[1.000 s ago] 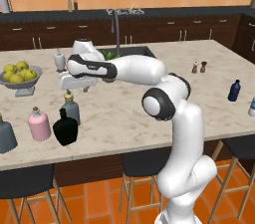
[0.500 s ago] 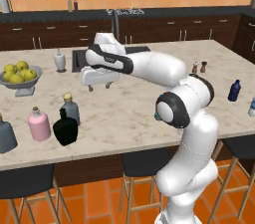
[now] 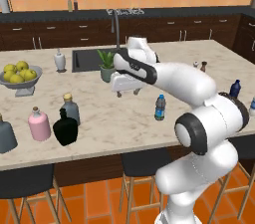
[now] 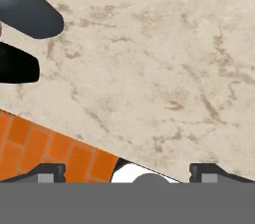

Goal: Move the plastic bottles in the middle to the plastics group, and the glass bottles in the middle to the glass group.

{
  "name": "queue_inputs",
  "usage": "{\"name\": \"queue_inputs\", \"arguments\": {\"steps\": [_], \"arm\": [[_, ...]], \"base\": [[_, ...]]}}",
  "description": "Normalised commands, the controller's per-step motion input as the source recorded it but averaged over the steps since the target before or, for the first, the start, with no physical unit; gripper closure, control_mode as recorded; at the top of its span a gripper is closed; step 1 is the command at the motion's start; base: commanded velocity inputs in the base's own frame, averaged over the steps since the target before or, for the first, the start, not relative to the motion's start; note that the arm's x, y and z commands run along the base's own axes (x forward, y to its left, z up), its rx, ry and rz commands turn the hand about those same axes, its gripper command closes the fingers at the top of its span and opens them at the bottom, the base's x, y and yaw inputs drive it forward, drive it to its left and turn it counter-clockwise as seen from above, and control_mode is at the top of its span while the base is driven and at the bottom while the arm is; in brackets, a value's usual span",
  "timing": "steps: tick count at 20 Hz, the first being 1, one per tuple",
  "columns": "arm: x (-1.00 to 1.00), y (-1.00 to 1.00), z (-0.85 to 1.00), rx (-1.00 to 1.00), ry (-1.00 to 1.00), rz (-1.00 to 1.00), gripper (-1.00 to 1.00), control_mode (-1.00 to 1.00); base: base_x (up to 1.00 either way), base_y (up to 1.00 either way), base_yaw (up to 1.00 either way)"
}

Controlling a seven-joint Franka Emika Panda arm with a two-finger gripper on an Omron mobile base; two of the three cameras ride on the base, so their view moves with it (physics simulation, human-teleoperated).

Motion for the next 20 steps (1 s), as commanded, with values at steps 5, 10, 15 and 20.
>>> {"name": "queue_inputs", "arguments": {"steps": [5,10,15,20], "arm": [[-0.28,-1.0,0.0,0.0,0.0,-0.06,-1.0,-1.0],[-0.01,-1.0,0.0,0.0,0.0,-0.06,-1.0,-1.0],[0.19,-0.91,-0.01,0.0,0.08,-0.12,-1.0,-1.0],[0.47,-0.35,-0.16,-0.02,0.11,-0.12,-1.0,-1.0]], "base": [[0.0,0.0,0.0],[0.0,0.0,0.0],[0.0,0.0,0.0],[0.0,0.0,0.0]]}}
